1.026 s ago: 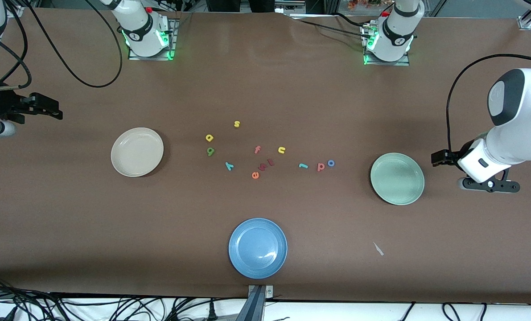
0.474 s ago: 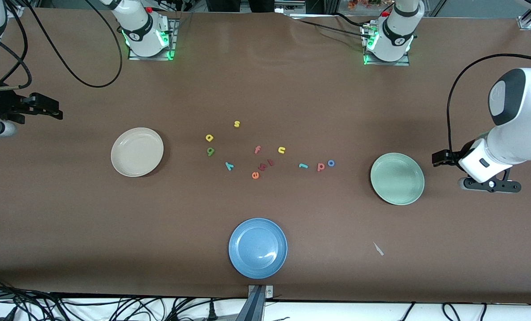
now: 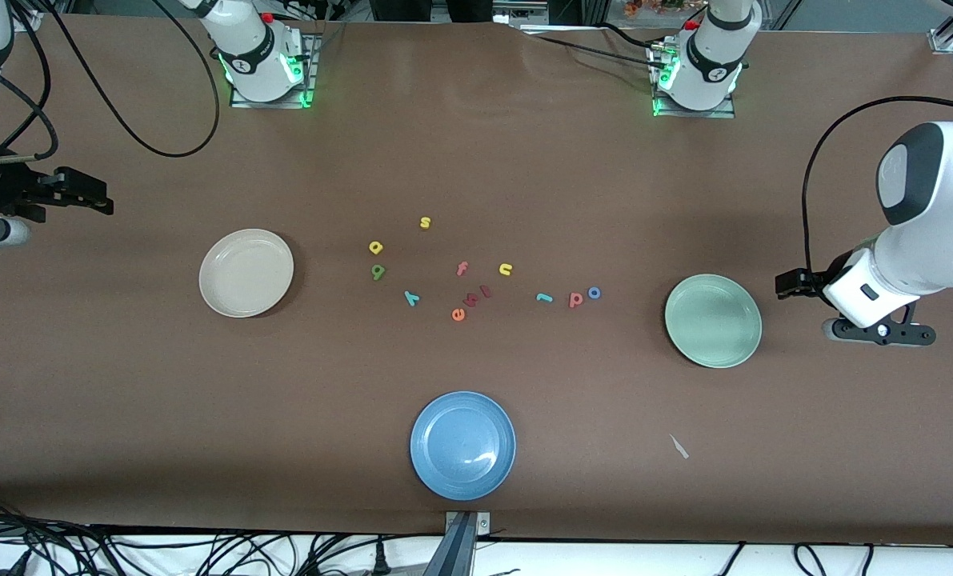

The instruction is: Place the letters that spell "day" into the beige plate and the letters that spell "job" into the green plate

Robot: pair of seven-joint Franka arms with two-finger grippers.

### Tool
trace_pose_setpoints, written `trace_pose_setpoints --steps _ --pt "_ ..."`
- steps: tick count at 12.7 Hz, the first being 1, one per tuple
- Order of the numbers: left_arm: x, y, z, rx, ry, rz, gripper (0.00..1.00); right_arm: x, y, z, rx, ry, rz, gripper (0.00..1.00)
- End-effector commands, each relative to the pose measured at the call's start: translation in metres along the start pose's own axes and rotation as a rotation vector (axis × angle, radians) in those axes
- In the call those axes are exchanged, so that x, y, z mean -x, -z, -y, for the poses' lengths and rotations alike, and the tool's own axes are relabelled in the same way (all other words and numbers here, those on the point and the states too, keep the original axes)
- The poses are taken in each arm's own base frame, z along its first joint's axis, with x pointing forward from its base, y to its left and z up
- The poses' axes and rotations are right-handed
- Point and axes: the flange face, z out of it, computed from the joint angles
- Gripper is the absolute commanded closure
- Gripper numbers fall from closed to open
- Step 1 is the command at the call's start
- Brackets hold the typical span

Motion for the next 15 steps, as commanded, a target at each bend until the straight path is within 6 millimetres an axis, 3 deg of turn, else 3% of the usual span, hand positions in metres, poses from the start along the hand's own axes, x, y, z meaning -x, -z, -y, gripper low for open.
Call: trace_pose_setpoints --steps 1,3,6,9,12,15 --pt "0.0 0.007 -0.004 -0.023 -0.01 -0.013 0.0 0.002 0.0 -0.001 -0.01 0.01 -0.001 0.0" --pt "-0.001 0.005 -0.017 0.004 0.026 -0.011 0.0 0.002 0.0 -0.001 -0.01 0.01 -0.001 0.0" --pt "-0.006 -0.012 -0.087 0.04 0.126 0.024 0.0 0.002 0.0 -0.001 -0.01 0.01 -0.001 0.0" --pt "-0.011 -0.05 -0.151 0.059 0.254 0.07 0.0 0.002 0.0 -0.001 -0.011 0.01 0.001 0.0" --pt "-0.011 -0.08 -0.192 0.122 0.306 0.118 0.0 0.002 -0.001 -0.001 -0.011 0.01 0.001 0.0" --pt "-0.012 -0.126 -0.233 0.126 0.35 0.134 0.0 0.002 -0.001 -0.001 -0.01 0.01 -0.001 0.0"
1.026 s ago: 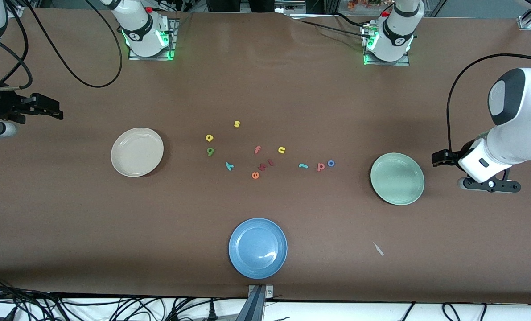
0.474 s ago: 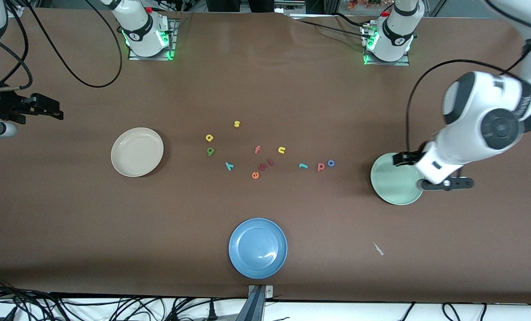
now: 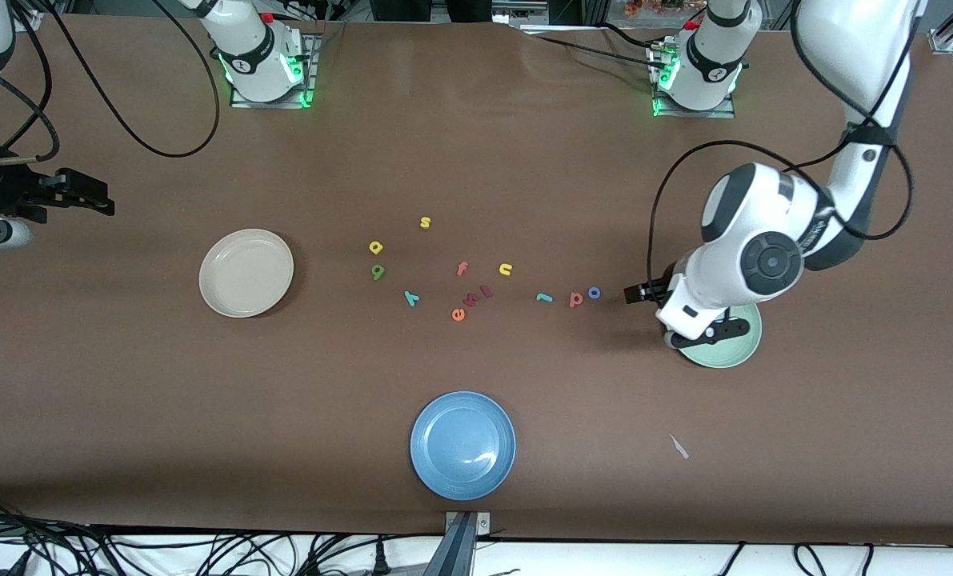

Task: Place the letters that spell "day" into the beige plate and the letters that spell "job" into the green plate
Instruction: 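Reach the left gripper to the blue letter o and grasp it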

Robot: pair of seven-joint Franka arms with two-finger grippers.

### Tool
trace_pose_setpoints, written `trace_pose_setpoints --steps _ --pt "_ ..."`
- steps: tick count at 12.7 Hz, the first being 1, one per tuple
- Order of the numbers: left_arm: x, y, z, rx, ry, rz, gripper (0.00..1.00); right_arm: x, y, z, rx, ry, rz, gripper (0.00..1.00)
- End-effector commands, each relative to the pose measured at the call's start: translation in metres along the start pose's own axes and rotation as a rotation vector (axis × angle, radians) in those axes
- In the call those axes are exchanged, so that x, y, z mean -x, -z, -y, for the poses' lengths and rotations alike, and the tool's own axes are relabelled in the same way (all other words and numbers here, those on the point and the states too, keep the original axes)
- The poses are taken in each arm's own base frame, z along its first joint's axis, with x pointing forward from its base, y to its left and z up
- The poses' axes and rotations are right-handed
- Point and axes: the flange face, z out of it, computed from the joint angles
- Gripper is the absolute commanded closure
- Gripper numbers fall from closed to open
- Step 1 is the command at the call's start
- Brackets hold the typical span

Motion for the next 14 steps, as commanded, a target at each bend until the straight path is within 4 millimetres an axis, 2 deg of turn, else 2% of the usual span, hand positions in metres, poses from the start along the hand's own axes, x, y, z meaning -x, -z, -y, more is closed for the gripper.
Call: trace_pose_setpoints --steps 1,4,8,9,10,12,14 --pt "0.005 -0.042 -0.024 0.028 0.059 -0.002 0.0 0.003 0.001 -0.001 -0.01 0.01 -0.004 0.0" --pt "0.024 -0.085 -0.036 0.05 0.074 -0.039 0.0 0.002 -0.001 -0.001 -0.01 0.01 -0.003 0.0" --pt "0.032 -0.12 -0.041 0.059 0.059 -0.047 0.01 0.001 -0.003 -0.001 -0.01 0.01 0.0 0.0" --pt "0.033 -0.124 -0.043 0.052 0.059 -0.045 0.03 0.001 -0.003 -0.001 -0.01 0.01 0.0 0.0" --pt "0.032 -0.128 -0.043 0.058 0.064 -0.049 0.2 0.001 -0.003 -0.001 -0.012 0.01 0.0 0.0" --pt "0.032 -0.133 -0.043 0.056 0.064 -0.045 0.41 0.001 -0.003 -0.001 -0.01 0.01 0.0 0.0" --pt "0.031 -0.14 -0.043 0.051 0.061 -0.038 0.47 0.001 -0.003 -0.001 -0.01 0.01 0.0 0.0"
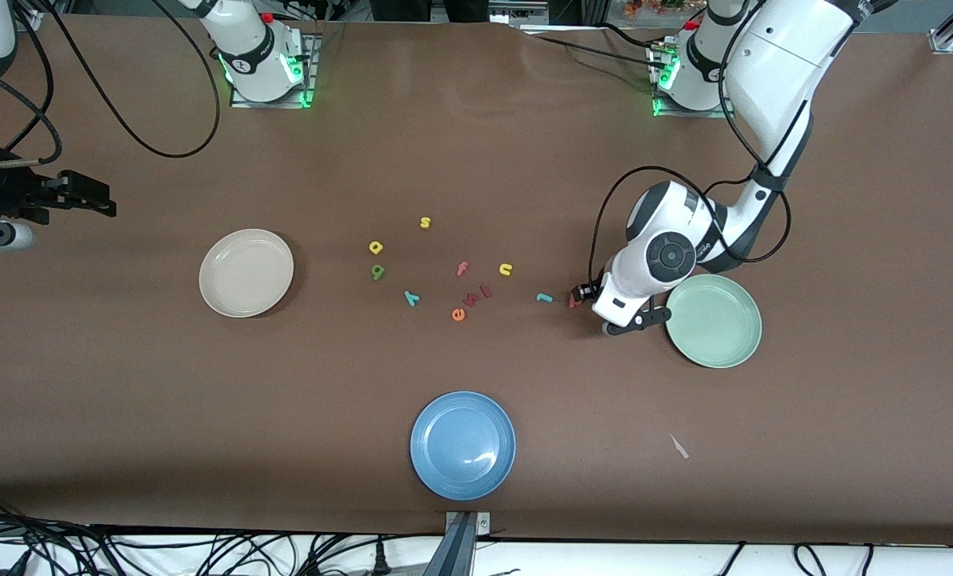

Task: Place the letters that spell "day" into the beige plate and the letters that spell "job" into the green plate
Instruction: 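Reach the left gripper to the blue letter o and grasp it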

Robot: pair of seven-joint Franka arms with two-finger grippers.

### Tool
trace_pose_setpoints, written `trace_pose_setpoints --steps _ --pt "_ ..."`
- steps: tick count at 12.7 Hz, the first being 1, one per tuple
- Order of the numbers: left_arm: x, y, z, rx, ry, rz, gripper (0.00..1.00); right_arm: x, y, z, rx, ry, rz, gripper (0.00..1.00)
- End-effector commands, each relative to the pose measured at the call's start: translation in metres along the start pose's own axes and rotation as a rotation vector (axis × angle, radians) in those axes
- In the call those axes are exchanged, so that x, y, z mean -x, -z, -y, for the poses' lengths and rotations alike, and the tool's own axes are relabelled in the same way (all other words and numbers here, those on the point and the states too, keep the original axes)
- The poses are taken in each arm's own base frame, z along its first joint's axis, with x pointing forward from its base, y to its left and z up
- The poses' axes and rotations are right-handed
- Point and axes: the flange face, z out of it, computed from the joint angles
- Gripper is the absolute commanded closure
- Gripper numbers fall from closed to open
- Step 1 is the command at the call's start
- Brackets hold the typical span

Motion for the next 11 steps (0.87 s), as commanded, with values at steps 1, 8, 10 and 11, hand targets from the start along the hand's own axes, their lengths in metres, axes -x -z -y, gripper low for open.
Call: trace_pose_setpoints --steps 1,8,10,11 --pt "-0.002 -0.008 -0.002 0.011 0.009 -0.015 0.51 0.002 0.0 -0.001 -0.011 0.01 -0.006 0.0" --pt "-0.005 -0.015 0.0 0.006 -0.007 -0.034 0.58 0.0 -0.002 0.004 -0.045 0.004 -0.011 0.0" --pt "-0.004 -0.017 0.0 -0.001 -0.012 -0.031 0.61 -0.004 -0.005 0.012 -0.069 -0.003 -0.015 0.0" --pt "-0.004 -0.017 0.001 -0.002 -0.011 -0.031 0.61 -0.01 -0.01 0.019 -0.085 -0.026 -0.016 0.0"
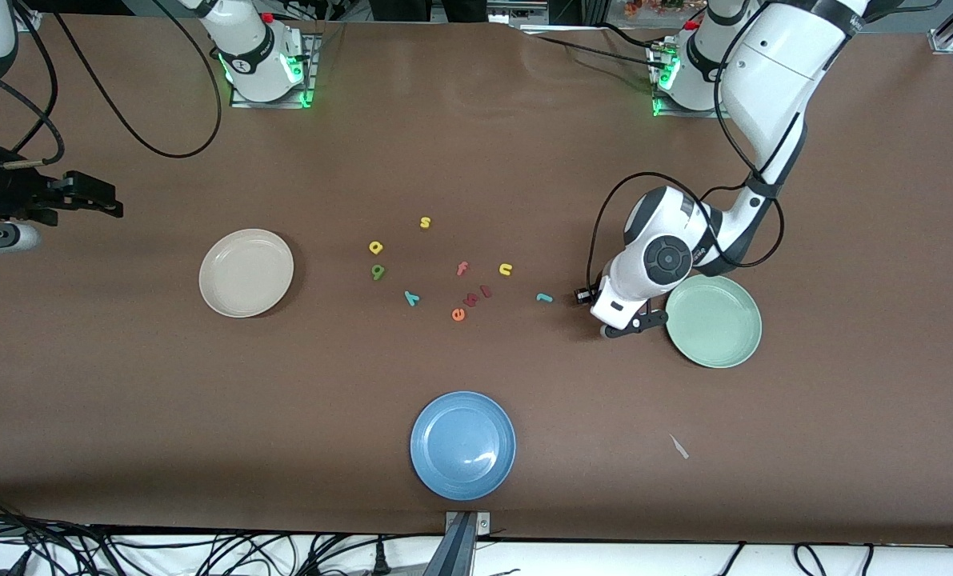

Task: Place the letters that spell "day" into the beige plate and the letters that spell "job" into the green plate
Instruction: 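Reach the left gripper to the blue letter o and grasp it, then drop the blue o on the green plate while the right gripper reaches letters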

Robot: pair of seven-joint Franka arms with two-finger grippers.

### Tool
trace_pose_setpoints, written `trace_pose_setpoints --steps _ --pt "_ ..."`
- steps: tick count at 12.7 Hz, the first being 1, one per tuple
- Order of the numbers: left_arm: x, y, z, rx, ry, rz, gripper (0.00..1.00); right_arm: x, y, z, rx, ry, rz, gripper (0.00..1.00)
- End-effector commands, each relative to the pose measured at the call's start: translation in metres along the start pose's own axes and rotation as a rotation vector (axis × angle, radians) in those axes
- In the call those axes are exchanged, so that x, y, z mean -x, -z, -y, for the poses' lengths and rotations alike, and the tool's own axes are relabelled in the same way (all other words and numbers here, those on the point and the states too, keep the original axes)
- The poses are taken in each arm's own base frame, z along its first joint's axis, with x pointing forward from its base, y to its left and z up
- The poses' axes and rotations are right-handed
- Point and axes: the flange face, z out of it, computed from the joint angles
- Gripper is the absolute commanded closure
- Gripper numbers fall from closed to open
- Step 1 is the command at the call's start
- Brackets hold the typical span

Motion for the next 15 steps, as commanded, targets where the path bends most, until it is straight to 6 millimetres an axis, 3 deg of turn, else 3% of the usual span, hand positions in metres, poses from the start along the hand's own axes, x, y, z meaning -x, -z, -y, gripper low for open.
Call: trace_pose_setpoints --steps 1,3,5,7,8,10,13,15 --pt "0.001 -0.002 0.0 -0.013 -0.011 -0.016 0.64 -0.01 -0.011 0.022 -0.045 -0.051 -0.01 0.0" --pt "0.0 -0.002 0.0 -0.014 -0.01 -0.016 0.7 -0.02 -0.018 0.056 -0.037 -0.072 -0.015 0.0" --pt "0.0 -0.002 0.0 -0.014 -0.009 -0.016 0.9 -0.03 -0.032 0.097 -0.029 -0.117 -0.011 0.0" --pt "-0.002 0.003 0.001 -0.013 -0.008 -0.02 1.0 -0.036 -0.047 0.139 -0.02 -0.154 -0.007 0.0" --pt "-0.005 0.012 0.001 -0.009 -0.011 -0.031 1.0 -0.039 -0.054 0.159 -0.017 -0.161 -0.011 0.0" --pt "-0.013 0.052 0.008 -0.027 -0.018 -0.034 1.0 -0.046 -0.074 0.191 -0.01 -0.181 -0.009 0.0" --pt "-0.046 0.109 0.054 -0.066 -0.088 0.015 1.0 -0.052 -0.101 0.219 0.003 -0.161 0.013 0.0" --pt "-0.073 0.117 0.104 -0.061 -0.15 0.032 1.0 -0.052 -0.118 0.239 0.008 -0.179 0.014 0.0"
